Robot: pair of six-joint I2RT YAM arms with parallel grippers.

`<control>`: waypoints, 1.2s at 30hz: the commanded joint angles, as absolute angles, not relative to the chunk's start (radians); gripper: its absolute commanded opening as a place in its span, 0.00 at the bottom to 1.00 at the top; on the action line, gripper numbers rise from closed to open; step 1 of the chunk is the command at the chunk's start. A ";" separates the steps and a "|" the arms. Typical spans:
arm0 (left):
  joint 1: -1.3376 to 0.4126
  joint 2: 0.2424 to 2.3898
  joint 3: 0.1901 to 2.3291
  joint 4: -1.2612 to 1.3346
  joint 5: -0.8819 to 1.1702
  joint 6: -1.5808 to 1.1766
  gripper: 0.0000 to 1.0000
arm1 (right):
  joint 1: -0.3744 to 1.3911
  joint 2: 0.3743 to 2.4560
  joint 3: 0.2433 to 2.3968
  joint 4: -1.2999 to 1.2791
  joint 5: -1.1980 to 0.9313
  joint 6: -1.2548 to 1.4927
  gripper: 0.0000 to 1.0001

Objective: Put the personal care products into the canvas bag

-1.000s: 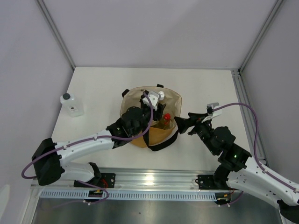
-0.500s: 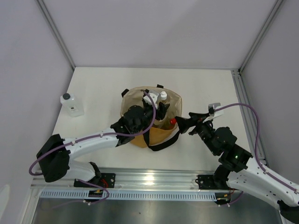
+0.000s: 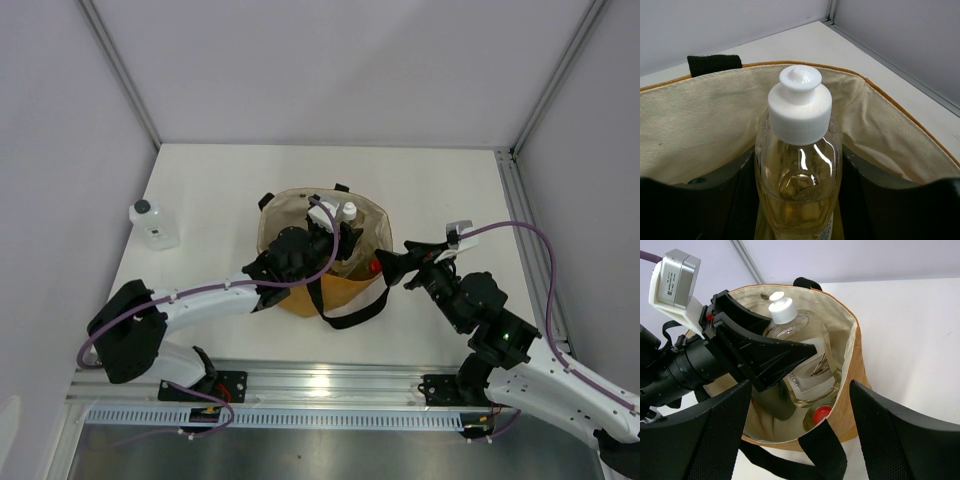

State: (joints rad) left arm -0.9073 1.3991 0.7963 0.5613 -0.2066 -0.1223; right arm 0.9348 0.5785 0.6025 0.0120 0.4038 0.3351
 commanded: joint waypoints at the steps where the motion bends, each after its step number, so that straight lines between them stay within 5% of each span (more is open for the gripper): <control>1: -0.900 1.385 0.807 0.789 -0.178 -0.134 0.01 | 0.940 0.569 0.603 0.035 0.416 0.324 0.83; 4: -0.900 1.402 0.811 0.769 -0.183 -0.129 0.04 | 0.940 0.568 0.603 0.034 0.417 0.322 0.83; 6: -0.900 1.411 0.812 0.753 -0.187 -0.127 0.23 | 0.940 0.568 0.604 0.034 0.417 0.322 0.83; 14: -0.900 1.407 0.819 0.718 -0.193 -0.118 0.49 | 0.940 0.563 0.604 0.031 0.419 0.324 0.83; 36: -0.900 1.388 0.810 0.680 -0.187 -0.103 0.63 | 0.940 0.558 0.606 0.031 0.423 0.319 0.83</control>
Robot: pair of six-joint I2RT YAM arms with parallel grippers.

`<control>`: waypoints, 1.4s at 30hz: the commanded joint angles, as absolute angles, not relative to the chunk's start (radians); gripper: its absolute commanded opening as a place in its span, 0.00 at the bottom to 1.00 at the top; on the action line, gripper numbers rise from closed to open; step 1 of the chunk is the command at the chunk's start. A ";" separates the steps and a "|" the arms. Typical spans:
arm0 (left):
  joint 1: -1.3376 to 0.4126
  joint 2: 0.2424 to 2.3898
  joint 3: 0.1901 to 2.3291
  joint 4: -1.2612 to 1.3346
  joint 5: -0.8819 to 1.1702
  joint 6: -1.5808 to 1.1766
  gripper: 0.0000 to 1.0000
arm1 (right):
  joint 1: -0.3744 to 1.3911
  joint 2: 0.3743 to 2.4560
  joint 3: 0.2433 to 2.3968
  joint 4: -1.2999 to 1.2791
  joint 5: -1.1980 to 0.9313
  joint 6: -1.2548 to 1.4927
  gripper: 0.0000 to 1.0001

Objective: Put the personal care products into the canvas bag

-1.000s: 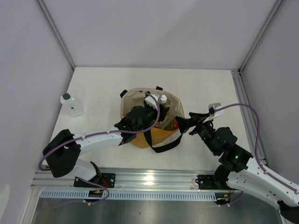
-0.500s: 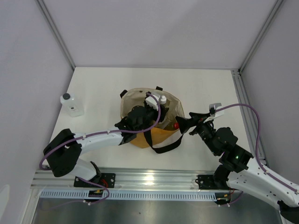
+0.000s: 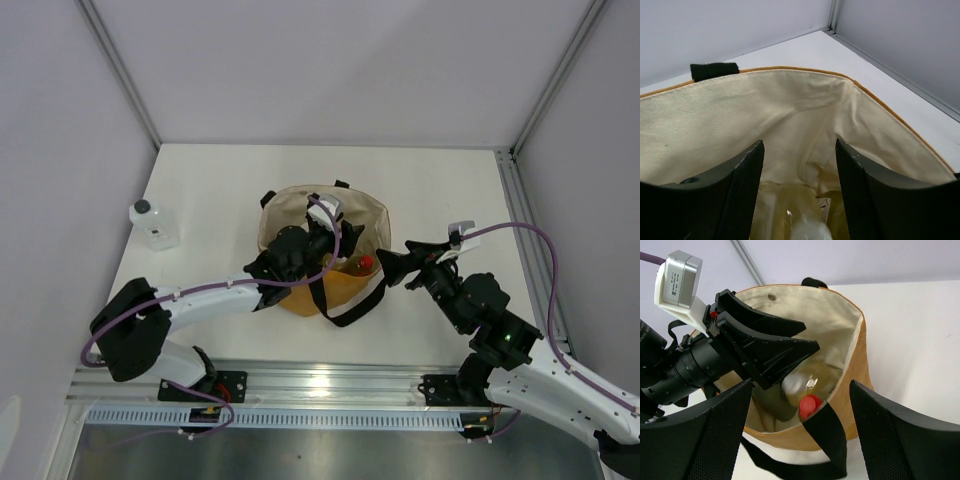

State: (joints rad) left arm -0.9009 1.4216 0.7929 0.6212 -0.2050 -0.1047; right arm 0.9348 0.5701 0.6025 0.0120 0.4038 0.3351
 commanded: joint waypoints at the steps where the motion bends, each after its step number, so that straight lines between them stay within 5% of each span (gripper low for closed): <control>1: -0.900 1.387 0.808 0.678 -0.189 -0.104 0.63 | 0.940 0.557 0.606 0.031 0.423 0.319 0.83; 12: -0.904 1.184 0.868 0.477 -0.225 -0.135 0.69 | 0.940 0.551 0.606 0.029 0.423 0.318 0.83; 19: -0.902 1.108 1.132 0.113 -0.403 -0.101 0.76 | 0.942 0.552 0.606 0.029 0.417 0.321 0.83; 26: -0.859 1.108 1.282 0.011 -0.662 0.035 0.86 | 0.940 0.555 0.606 0.031 0.411 0.321 0.83; 35: -0.565 1.121 1.235 -0.028 -0.853 -0.153 0.90 | 0.940 0.558 0.609 0.028 0.397 0.325 0.83; 42: -0.217 1.163 1.086 -0.012 -0.649 -0.302 0.94 | 0.940 0.563 0.611 0.029 0.408 0.316 0.83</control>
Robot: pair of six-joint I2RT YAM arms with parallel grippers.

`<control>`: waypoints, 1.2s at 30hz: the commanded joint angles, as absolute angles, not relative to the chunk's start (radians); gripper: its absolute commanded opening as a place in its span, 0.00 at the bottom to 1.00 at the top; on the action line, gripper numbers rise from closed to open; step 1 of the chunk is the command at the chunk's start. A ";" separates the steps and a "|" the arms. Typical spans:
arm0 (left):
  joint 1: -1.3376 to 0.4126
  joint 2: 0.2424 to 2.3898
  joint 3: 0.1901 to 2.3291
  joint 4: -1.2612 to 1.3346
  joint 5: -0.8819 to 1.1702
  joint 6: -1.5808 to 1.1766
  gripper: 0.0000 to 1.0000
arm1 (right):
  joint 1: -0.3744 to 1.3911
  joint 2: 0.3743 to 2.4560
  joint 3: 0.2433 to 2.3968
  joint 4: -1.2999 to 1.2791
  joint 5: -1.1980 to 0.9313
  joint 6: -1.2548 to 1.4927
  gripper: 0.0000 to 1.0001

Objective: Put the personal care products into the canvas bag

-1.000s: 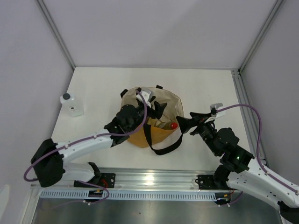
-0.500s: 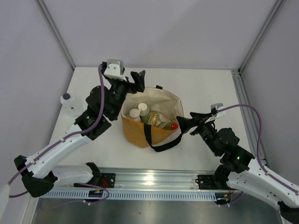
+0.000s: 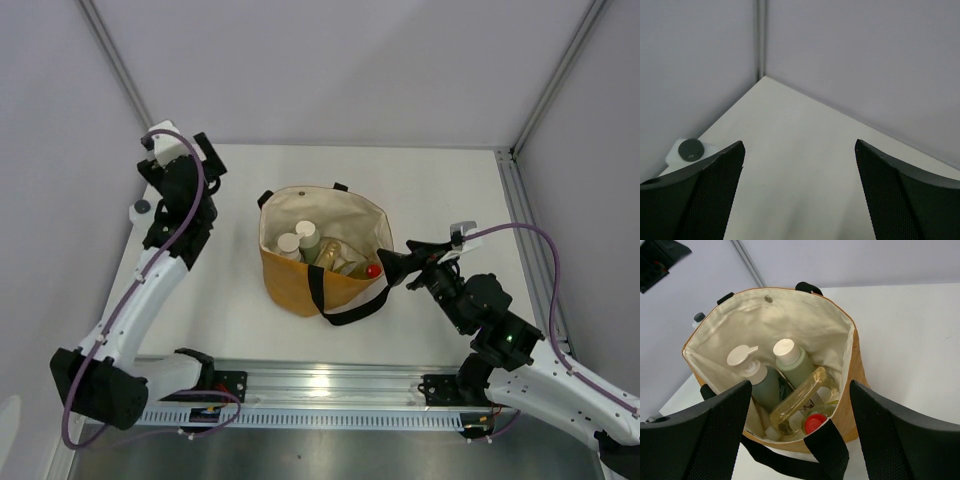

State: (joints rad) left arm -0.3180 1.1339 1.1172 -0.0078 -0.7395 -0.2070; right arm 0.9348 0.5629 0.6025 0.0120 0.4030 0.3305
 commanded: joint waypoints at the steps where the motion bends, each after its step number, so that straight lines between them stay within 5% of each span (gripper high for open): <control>1: -0.187 1.176 1.083 -0.023 -0.646 -0.307 0.94 | 0.940 0.563 0.611 0.029 0.407 0.318 0.83; 11: 0.124 1.319 1.066 -0.112 -0.569 -0.462 0.96 | 0.940 0.586 0.615 0.032 0.379 0.322 0.83; 36: 0.265 1.500 1.146 -0.336 -0.563 -0.600 0.98 | 0.940 0.597 0.607 0.040 0.397 0.327 0.83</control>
State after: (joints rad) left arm 0.2558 1.4860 1.1206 -0.2817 -0.5713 -0.5343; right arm 0.9348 0.5922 0.6025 0.0124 0.3779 0.3286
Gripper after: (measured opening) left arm 0.980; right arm 0.832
